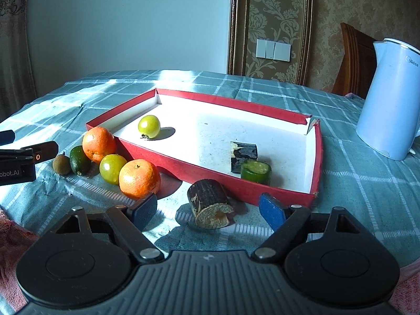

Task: Organize fruits
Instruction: 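Move the right tool toward the cut log piece beside the box, then close the right tool on the cut log piece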

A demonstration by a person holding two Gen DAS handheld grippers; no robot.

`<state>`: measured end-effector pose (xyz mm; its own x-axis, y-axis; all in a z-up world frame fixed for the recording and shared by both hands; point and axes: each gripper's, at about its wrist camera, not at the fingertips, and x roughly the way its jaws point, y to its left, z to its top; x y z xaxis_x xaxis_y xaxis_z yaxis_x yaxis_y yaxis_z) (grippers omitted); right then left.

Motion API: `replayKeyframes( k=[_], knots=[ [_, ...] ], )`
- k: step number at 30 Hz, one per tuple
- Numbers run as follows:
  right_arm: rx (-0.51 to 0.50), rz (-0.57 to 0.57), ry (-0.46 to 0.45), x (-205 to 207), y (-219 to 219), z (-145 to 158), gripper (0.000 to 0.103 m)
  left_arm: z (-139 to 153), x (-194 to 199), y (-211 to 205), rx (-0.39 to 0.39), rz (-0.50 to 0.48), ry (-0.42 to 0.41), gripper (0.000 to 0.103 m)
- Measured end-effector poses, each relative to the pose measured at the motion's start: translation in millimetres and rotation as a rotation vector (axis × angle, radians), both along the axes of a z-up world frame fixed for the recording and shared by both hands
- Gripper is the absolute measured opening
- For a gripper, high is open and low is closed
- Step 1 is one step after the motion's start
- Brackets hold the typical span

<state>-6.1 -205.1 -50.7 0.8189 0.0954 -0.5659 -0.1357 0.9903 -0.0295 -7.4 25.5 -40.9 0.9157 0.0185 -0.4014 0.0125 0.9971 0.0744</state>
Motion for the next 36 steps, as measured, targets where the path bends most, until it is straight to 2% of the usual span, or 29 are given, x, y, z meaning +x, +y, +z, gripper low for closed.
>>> replayKeyframes(
  k=[4,14,18,36],
  knots=[
    [0.014,0.009,0.038,9,1,-4,0.062,-1,-1,1,-0.001,-0.001,-0.003,0.103],
    [0.029,0.004,0.047,14,-2,-8,0.052,0,1,0,-0.004,-0.007,0.006,0.103],
    [0.028,-0.015,0.047,15,-5,-9,0.043,1,0,0,-0.009,-0.013,0.012,0.103],
    [0.018,-0.021,0.053,10,-1,-5,0.039,-6,-2,4,-0.018,0.004,0.041,0.103]
  ],
)
